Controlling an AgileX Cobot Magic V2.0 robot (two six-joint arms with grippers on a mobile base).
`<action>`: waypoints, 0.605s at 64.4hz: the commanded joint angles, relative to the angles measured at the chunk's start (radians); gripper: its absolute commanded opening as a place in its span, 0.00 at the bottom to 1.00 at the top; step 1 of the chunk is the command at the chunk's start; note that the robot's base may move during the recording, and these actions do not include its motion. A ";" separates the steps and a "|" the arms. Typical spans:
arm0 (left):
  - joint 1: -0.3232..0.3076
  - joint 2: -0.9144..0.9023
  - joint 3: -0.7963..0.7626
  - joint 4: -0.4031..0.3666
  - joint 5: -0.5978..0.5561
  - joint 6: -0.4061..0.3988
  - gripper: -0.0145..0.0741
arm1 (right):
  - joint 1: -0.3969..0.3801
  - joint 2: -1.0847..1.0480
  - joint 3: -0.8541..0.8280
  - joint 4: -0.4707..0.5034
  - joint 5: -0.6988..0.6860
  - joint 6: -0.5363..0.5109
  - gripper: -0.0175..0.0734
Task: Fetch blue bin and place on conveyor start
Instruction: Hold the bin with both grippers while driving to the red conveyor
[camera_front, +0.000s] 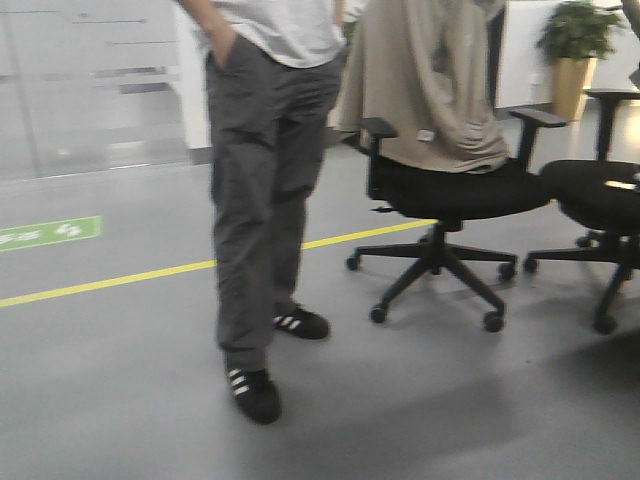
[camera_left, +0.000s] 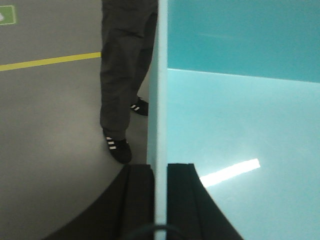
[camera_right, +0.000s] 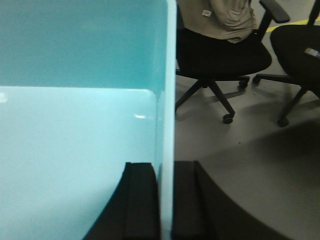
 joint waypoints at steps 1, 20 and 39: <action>-0.004 -0.011 -0.014 0.030 -0.039 -0.003 0.04 | -0.001 -0.009 -0.010 -0.059 0.008 -0.009 0.02; -0.004 -0.011 -0.014 0.030 -0.039 -0.003 0.04 | -0.001 -0.009 -0.010 -0.061 0.014 -0.009 0.02; -0.004 -0.011 -0.014 0.039 -0.039 -0.003 0.04 | -0.001 -0.009 -0.010 -0.061 0.014 -0.009 0.02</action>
